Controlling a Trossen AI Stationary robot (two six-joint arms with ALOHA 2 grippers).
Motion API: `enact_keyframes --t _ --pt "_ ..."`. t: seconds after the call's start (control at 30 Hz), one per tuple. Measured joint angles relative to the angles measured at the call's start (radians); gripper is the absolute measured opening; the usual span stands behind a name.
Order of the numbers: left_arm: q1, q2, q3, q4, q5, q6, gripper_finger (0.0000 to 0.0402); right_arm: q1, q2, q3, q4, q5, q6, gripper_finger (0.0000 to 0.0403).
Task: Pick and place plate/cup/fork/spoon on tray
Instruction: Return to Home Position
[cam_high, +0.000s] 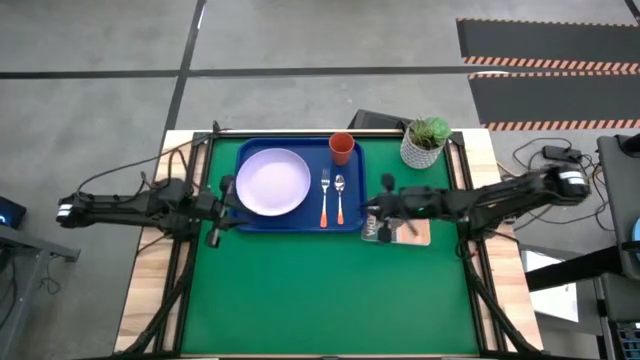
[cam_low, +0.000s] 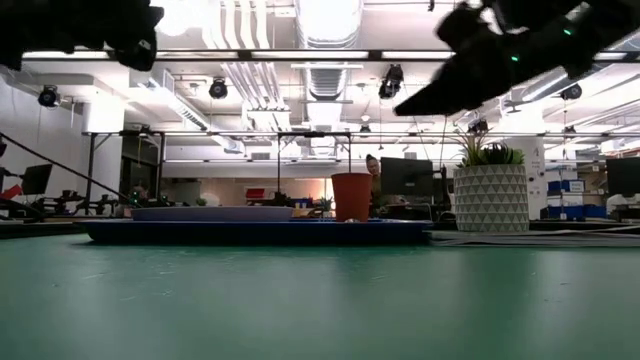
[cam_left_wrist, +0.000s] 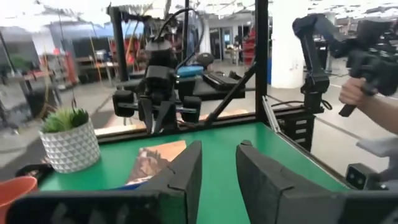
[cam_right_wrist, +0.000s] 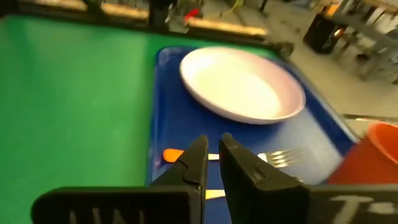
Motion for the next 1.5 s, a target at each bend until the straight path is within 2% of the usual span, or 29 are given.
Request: enact_keyframes --t 0.3,0.67,1.0,1.23,1.5 --pt "0.0 -0.156 -0.163 0.041 -0.037 0.023 0.0074 -0.114 -0.349 -0.231 0.044 -0.097 -0.001 0.0027" --pt "0.001 -0.353 -0.253 0.064 -0.044 0.072 0.0074 -0.13 -0.692 -0.404 0.048 -0.098 -0.06 0.0027" --pt "0.001 -0.325 -0.256 0.067 -0.046 0.07 0.0074 -0.129 -0.886 -0.495 0.026 -0.101 -0.122 0.0027" --pt "0.001 -0.287 -0.256 0.065 -0.045 0.07 0.0074 -0.129 -0.945 -0.495 0.011 -0.227 -0.134 0.0026" --pt "0.001 -0.247 -0.256 0.065 -0.045 0.069 0.0074 -0.129 -1.014 -0.496 -0.014 -0.296 -0.139 0.0009"
